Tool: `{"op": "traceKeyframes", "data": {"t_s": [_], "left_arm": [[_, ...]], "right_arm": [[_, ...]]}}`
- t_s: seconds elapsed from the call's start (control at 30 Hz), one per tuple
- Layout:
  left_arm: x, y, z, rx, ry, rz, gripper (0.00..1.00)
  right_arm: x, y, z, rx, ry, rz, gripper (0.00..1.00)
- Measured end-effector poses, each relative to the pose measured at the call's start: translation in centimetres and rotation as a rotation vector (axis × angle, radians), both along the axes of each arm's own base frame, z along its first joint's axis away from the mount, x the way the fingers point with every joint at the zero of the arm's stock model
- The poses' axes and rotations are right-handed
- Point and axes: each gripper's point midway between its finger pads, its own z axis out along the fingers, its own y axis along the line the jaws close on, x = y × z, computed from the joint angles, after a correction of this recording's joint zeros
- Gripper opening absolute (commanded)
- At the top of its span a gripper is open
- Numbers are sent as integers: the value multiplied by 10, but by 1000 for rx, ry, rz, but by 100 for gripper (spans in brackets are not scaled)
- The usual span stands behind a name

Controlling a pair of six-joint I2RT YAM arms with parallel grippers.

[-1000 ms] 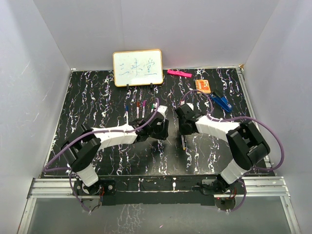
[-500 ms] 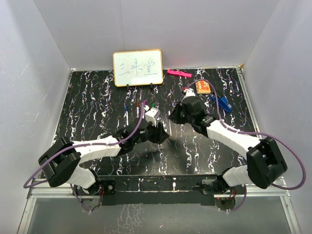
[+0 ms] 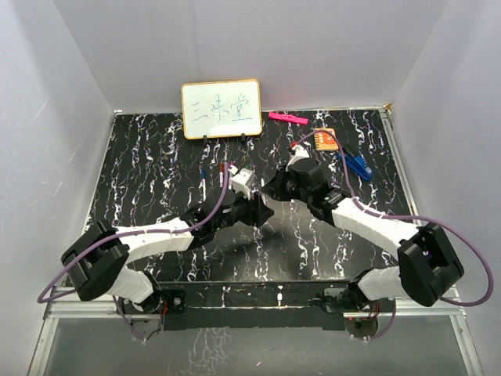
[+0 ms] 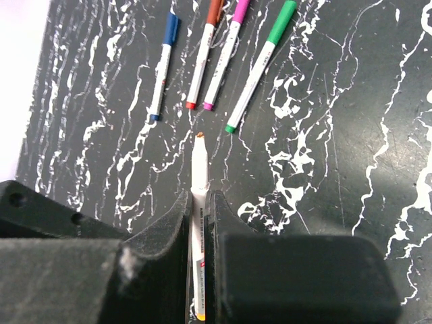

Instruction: Insert the pens into the pen caps

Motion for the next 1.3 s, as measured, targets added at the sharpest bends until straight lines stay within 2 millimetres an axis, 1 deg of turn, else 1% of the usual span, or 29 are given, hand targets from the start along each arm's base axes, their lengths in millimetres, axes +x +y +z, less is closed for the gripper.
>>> {"op": "traceKeyframes", "data": {"t_s": [0.27, 0.37, 0.47, 0.5, 0.57, 0.63, 0.73, 0.83, 0.87, 0.9, 1.03, 1.07, 1.13, 1.27, 1.3], "left_arm": [[7, 2, -2, 12, 1, 37, 48], [9, 3, -3, 15, -1, 51, 46], [10, 4, -3, 14, -1, 60, 42], [10, 4, -2, 14, -1, 63, 36], [11, 4, -2, 12, 0, 71, 21], [12, 5, -2, 10, 0, 79, 12], [16, 12, -6, 34, 5, 112, 0], [18, 13, -6, 33, 4, 115, 0], [18, 13, -6, 34, 6, 115, 0], [18, 13, -7, 35, 6, 114, 0], [18, 14, -8, 47, 9, 116, 0], [18, 14, -8, 51, 10, 118, 0], [18, 16, -10, 59, 12, 124, 0], [18, 23, -19, 101, 28, 144, 0], [18, 24, -21, 110, 32, 148, 0]], "right_arm": [[-4, 3, 26, 62, -59, 9, 0], [-5, 4, 29, 70, -63, 18, 0], [-7, 5, 30, 72, -60, 25, 0], [-8, 7, 30, 74, -60, 28, 0], [-9, 7, 29, 74, -58, 30, 0], [-10, 9, 28, 75, -55, 34, 0], [-10, 8, 32, 81, -66, 28, 0], [-10, 8, 33, 86, -76, 24, 0], [-10, 7, 32, 85, -75, 23, 3], [-10, 7, 32, 85, -75, 21, 10], [-11, 4, 32, 74, -79, 6, 44], [-11, 1, 32, 64, -80, -2, 51], [-12, -5, 36, 53, -91, -26, 55], [-9, -24, 55, 45, -146, -119, 56], [-9, -29, 58, 42, -153, -142, 55]]}}
